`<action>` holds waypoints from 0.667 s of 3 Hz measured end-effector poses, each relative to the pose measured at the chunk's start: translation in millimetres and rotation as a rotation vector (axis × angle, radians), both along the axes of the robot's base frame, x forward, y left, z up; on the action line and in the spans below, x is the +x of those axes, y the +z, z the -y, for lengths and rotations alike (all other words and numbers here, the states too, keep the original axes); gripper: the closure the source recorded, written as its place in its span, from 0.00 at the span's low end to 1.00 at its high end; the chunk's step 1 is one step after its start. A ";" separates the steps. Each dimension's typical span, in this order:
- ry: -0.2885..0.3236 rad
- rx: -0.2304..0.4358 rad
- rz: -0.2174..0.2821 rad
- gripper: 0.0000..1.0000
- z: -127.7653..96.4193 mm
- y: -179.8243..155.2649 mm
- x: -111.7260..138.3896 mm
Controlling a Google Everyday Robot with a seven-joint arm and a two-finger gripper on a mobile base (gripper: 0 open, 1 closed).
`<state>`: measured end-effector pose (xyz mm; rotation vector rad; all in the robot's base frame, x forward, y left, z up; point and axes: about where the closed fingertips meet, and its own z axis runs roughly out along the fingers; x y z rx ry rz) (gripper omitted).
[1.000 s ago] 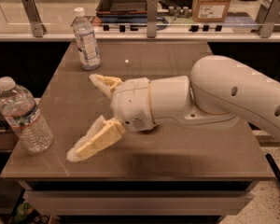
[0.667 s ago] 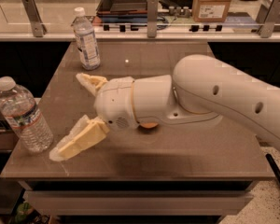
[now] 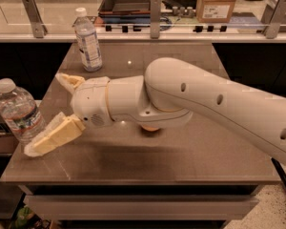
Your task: Pick water bottle
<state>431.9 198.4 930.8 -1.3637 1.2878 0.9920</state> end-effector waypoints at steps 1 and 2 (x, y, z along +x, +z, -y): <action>0.013 0.033 -0.011 0.00 -20.0 -1.6 3.7; 0.008 0.057 -0.015 0.00 -30.5 -3.2 4.2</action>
Offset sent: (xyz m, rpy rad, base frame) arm 0.0088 0.0387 -0.0077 0.0882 0.0263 -0.0085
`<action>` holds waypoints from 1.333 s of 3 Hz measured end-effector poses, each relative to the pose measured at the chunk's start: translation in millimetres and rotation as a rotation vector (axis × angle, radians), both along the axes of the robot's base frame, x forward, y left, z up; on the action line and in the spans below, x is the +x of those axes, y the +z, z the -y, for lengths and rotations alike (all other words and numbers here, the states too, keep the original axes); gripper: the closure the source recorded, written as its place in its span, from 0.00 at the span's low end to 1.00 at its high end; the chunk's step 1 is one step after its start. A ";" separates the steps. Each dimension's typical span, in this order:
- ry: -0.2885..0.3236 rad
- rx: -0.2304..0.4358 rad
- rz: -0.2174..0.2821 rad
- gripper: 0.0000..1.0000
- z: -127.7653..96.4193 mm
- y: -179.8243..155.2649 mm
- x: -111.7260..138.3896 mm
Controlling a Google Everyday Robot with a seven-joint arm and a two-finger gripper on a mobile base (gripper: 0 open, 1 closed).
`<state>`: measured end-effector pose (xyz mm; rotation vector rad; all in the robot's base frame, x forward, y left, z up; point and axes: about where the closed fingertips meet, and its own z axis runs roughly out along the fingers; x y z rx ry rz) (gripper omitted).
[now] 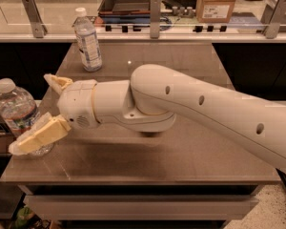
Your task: Pick water bottle
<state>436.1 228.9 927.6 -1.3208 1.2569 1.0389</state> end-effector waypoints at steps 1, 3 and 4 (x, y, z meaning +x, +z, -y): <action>-0.007 0.020 0.000 0.00 -5.6 -1.3 -2.6; 0.004 0.046 0.019 0.40 -12.6 -3.3 -8.6; 0.007 0.044 0.021 0.63 -14.1 -2.1 -10.3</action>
Offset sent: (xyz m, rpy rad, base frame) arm -0.0068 0.0108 -0.0059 0.0578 -0.0192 -0.0088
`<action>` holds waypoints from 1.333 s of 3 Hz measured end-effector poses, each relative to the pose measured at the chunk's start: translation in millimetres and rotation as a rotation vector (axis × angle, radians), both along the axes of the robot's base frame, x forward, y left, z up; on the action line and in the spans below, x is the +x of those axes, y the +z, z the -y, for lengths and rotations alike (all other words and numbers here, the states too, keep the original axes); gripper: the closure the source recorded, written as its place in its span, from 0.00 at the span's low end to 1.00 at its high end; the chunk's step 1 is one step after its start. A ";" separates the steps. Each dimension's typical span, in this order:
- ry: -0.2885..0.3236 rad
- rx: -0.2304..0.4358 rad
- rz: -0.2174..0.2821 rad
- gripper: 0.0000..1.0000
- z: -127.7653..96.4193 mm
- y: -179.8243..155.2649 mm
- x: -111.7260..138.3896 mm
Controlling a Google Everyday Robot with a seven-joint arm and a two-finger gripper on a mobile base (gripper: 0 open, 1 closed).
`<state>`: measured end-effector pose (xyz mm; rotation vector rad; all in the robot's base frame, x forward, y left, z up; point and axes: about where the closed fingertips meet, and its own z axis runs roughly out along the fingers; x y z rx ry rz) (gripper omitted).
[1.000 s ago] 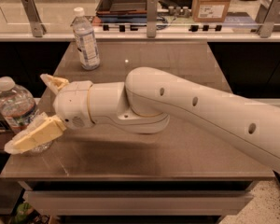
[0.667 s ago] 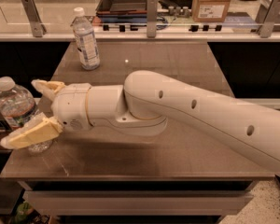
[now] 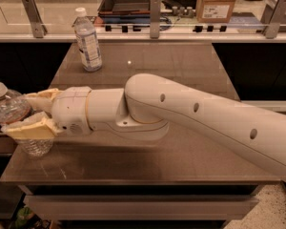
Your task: Pick water bottle
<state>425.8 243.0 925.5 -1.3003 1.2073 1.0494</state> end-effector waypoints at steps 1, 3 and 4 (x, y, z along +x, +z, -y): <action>0.003 -0.001 0.003 0.86 -1.6 1.0 -1.7; 0.007 -0.001 0.006 1.00 -3.4 2.2 -3.7; 0.019 0.022 0.019 1.00 4.9 12.9 1.8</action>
Offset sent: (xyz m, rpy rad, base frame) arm -0.0016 0.0014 0.0009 -0.0005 -0.0024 0.0031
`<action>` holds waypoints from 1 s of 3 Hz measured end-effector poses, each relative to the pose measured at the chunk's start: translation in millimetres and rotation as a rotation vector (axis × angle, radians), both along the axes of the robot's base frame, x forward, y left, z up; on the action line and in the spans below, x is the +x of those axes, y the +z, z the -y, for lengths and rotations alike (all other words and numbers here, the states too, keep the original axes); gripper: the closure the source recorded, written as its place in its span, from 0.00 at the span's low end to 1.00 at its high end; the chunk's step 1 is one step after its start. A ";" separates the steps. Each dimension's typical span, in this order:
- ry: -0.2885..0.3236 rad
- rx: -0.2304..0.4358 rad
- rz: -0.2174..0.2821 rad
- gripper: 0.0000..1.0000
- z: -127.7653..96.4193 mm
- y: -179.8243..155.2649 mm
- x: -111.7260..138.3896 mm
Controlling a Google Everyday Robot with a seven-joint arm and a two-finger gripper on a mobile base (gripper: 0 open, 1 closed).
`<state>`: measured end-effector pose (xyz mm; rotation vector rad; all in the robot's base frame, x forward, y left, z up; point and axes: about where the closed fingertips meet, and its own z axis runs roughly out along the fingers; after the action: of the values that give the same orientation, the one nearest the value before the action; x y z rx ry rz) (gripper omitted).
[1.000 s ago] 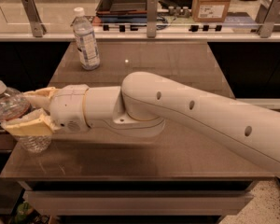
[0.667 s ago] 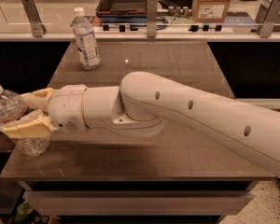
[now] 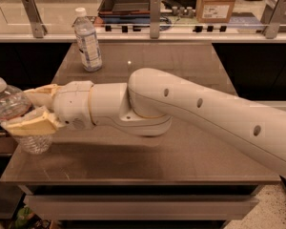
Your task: Pick water bottle
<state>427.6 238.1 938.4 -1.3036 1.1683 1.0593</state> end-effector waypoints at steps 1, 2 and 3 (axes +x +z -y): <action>-0.002 0.013 0.026 1.00 15.4 18.8 11.2; -0.012 0.011 0.054 1.00 29.2 39.8 23.9; -0.028 0.014 0.088 1.00 41.8 61.3 34.3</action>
Offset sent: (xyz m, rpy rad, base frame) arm 0.0464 -0.0527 0.0643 0.0087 -0.0809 -0.0375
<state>461.9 196.2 999.7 -1.3060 1.1082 0.9792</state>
